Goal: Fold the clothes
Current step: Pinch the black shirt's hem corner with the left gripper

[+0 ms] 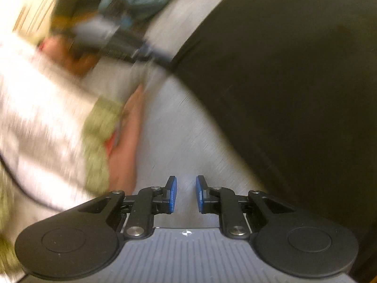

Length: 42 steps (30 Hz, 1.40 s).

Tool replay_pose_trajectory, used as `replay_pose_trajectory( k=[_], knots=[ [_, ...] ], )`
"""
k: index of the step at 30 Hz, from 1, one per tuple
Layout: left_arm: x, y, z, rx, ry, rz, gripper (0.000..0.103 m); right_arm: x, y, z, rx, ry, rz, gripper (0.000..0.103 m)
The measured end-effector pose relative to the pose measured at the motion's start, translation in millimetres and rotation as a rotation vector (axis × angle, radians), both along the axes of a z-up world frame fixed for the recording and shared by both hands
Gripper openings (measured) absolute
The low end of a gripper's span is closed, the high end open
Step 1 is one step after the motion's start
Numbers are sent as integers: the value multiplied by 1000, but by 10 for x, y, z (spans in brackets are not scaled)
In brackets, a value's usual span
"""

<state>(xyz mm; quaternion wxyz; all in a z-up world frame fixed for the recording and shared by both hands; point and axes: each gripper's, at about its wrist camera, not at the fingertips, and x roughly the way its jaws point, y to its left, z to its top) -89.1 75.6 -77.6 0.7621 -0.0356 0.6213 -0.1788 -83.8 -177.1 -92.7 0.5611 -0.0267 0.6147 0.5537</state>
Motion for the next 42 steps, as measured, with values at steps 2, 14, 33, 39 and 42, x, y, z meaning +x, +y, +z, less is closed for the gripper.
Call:
replay_pose_trajectory(
  k=[2, 14, 33, 39, 42],
  knots=[
    [8, -7, -1, 0, 2, -5, 5, -9, -41, -10, 1, 11, -11, 18],
    [33, 27, -13, -30, 6, -20, 6, -52, -322, -17, 9, 43, -86, 17],
    [101, 24, -47, -46, 26, -50, 8, 144, -769, 45, -33, 46, -356, 15],
    [79, 29, -31, -41, 19, -53, 8, 316, -856, 188, 11, 30, -416, 15],
    [57, 32, -18, -36, 10, -52, 8, 484, -941, 294, 34, -26, -483, 15]
  ],
)
